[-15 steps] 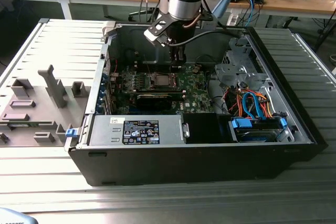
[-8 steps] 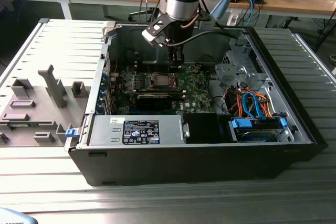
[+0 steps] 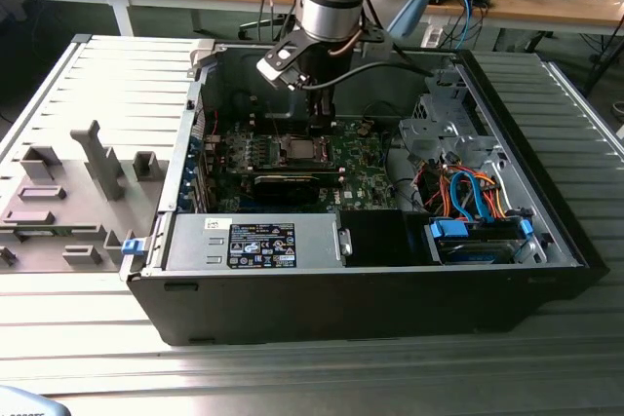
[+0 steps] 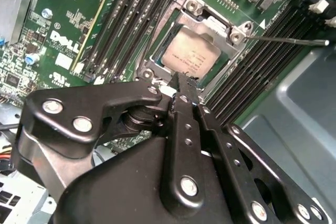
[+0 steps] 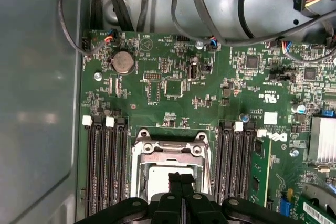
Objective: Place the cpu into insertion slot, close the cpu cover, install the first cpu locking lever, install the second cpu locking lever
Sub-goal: 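Close the cpu cover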
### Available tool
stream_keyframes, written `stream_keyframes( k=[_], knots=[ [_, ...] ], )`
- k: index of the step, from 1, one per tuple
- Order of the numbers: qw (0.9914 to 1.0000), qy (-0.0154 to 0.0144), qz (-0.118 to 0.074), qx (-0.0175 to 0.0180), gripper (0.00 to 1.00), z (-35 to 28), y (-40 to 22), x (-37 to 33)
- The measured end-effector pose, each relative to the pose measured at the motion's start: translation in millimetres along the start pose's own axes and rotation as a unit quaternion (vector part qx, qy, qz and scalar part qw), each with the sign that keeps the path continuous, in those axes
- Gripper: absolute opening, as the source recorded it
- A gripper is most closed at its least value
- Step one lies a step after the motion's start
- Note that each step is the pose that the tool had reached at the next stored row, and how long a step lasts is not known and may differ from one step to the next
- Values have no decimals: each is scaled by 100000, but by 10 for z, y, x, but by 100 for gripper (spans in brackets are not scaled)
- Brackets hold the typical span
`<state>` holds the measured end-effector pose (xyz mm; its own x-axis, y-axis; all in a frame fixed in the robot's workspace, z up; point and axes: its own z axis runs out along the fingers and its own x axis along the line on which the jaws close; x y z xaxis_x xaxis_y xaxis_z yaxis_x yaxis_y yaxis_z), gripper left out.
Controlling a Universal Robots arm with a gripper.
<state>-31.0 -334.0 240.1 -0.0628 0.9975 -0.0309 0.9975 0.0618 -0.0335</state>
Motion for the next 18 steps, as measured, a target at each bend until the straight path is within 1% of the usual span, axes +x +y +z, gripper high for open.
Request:
stream_keyframes(
  k=[7, 9, 12, 15, 18],
  knots=[
    [100000, 3, -1, 0, 11, 69, -111, 9],
    [100000, 1, 4, 0, 11, 105, -155, 13],
    [100000, 2, -1, -1, 11, 140, -177, 16],
    [100000, 3, 3, 0, 11, 174, -231, 20],
    [100000, 3, 2, 0, 11, 201, -260, 23]
  ],
)
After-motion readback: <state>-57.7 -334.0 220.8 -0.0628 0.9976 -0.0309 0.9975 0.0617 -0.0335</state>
